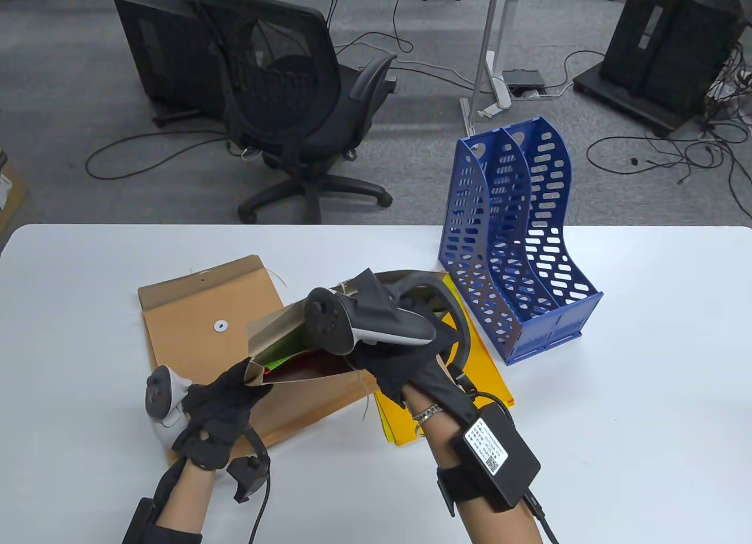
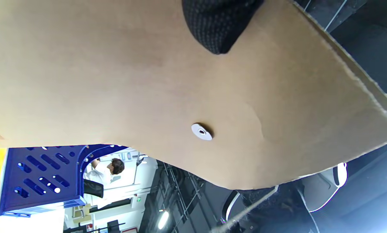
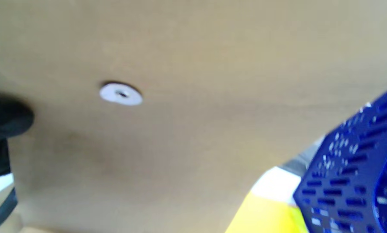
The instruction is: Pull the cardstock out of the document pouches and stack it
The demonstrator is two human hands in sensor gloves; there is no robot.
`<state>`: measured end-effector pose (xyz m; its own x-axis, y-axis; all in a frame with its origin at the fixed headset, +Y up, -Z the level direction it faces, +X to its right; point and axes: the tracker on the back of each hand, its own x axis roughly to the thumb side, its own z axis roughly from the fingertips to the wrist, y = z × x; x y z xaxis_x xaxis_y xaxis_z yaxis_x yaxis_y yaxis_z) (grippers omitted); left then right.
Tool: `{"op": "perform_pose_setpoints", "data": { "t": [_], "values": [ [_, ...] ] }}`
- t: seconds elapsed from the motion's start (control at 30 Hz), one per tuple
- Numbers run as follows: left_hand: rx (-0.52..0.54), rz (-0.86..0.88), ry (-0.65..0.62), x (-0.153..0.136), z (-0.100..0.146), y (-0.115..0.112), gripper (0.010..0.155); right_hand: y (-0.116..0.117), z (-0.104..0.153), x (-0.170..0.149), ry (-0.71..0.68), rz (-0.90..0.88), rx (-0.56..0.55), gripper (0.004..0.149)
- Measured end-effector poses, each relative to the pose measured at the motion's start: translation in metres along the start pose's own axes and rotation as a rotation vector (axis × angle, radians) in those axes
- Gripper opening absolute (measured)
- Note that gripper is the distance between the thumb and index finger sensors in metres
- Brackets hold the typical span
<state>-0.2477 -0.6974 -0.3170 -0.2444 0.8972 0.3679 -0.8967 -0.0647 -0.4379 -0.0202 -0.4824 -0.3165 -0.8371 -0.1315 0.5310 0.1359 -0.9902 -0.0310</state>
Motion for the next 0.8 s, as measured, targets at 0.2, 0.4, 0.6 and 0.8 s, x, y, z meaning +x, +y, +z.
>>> {"op": "perform_pose_setpoints", "data": {
  "t": [0.2, 0.4, 0.6, 0.8],
  "values": [
    [-0.009, -0.136, 0.032, 0.008, -0.002, -0.004, 0.05, -0.032, 0.023, -0.007, -0.01, 0.005, -0.133, 0.039],
    [0.051, -0.151, 0.024, 0.01, 0.001, 0.001, 0.049, -0.06, 0.047, -0.016, 0.033, -0.005, -0.29, 0.039],
    [0.065, -0.303, 0.048, 0.017, 0.002, 0.002, 0.049, -0.064, 0.047, -0.018, 0.017, -0.055, -0.225, 0.039],
    [0.044, -0.348, 0.157, -0.001, 0.005, 0.007, 0.049, -0.076, 0.055, -0.024, 0.046, -0.06, -0.352, 0.038]
  ]
}}
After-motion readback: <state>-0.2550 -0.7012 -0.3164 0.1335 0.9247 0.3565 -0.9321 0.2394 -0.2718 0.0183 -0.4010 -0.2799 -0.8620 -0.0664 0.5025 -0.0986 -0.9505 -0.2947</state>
